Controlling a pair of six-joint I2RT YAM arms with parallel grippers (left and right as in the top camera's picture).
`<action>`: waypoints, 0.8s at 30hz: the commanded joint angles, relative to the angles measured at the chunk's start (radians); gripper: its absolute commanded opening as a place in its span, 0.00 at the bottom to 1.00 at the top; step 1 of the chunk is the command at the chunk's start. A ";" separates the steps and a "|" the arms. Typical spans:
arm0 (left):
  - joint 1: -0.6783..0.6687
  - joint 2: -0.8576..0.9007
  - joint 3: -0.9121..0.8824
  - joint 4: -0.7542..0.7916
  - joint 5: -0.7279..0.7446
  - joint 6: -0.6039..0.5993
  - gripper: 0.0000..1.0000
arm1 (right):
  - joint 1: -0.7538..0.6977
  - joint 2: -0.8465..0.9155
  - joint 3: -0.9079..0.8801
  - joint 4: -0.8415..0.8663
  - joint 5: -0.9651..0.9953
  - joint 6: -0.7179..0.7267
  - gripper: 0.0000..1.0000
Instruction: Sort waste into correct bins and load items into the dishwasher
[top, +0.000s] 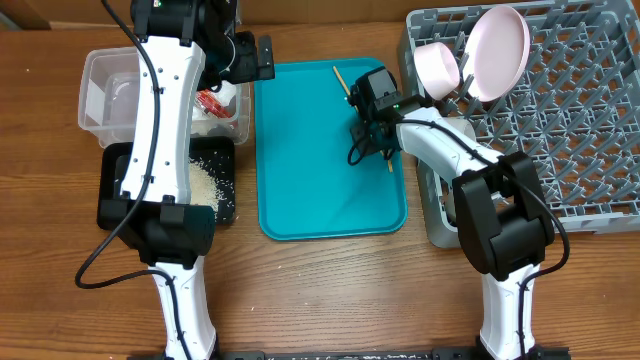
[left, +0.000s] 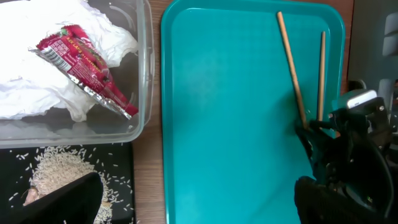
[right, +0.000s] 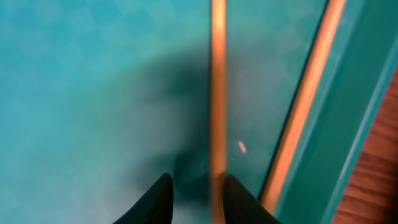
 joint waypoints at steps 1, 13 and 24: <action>-0.007 -0.007 0.019 0.001 -0.006 0.000 1.00 | -0.007 0.012 -0.014 -0.031 -0.007 0.002 0.25; -0.007 -0.007 0.019 0.001 -0.006 0.000 1.00 | -0.005 -0.012 0.027 -0.155 -0.060 0.085 0.04; -0.007 -0.007 0.019 0.001 -0.007 0.000 1.00 | -0.055 -0.308 0.296 -0.491 -0.017 0.126 0.04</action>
